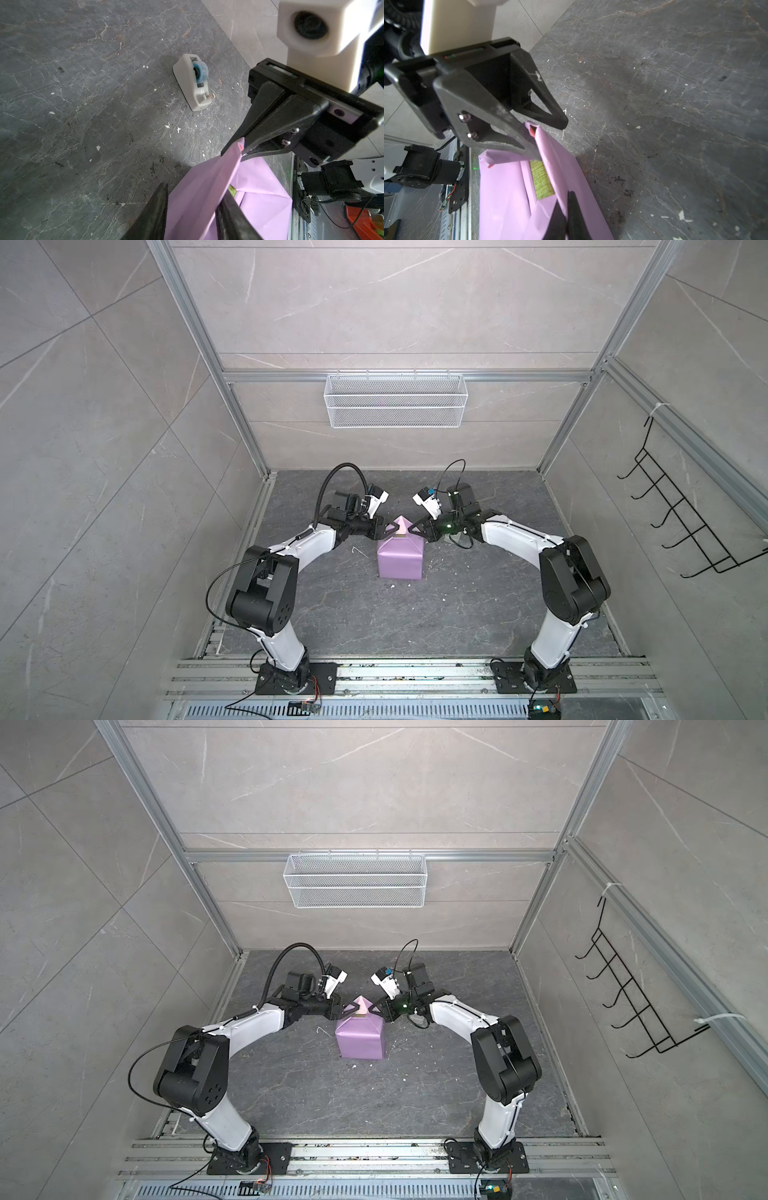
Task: Wrap the gift box in paper
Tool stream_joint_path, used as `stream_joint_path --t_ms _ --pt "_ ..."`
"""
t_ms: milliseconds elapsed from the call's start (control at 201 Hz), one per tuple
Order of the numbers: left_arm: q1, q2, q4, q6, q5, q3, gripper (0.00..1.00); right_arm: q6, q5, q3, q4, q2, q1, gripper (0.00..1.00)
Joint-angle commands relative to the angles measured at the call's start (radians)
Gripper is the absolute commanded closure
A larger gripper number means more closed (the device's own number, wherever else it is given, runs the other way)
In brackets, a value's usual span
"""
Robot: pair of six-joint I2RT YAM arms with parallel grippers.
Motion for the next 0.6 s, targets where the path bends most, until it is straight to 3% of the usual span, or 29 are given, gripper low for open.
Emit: stream_joint_path --t_ms 0,324,593 --pt "-0.002 0.007 -0.008 0.037 0.045 0.047 0.6 -0.031 -0.031 0.036 -0.027 0.02 -0.01 0.91" --pt "-0.007 0.023 -0.02 0.033 0.081 0.089 0.7 -0.019 -0.034 0.057 -0.033 0.035 -0.011 0.79" --pt "-0.008 0.026 -0.028 0.034 0.085 0.096 0.77 0.012 -0.055 0.089 -0.01 0.055 -0.011 0.82"
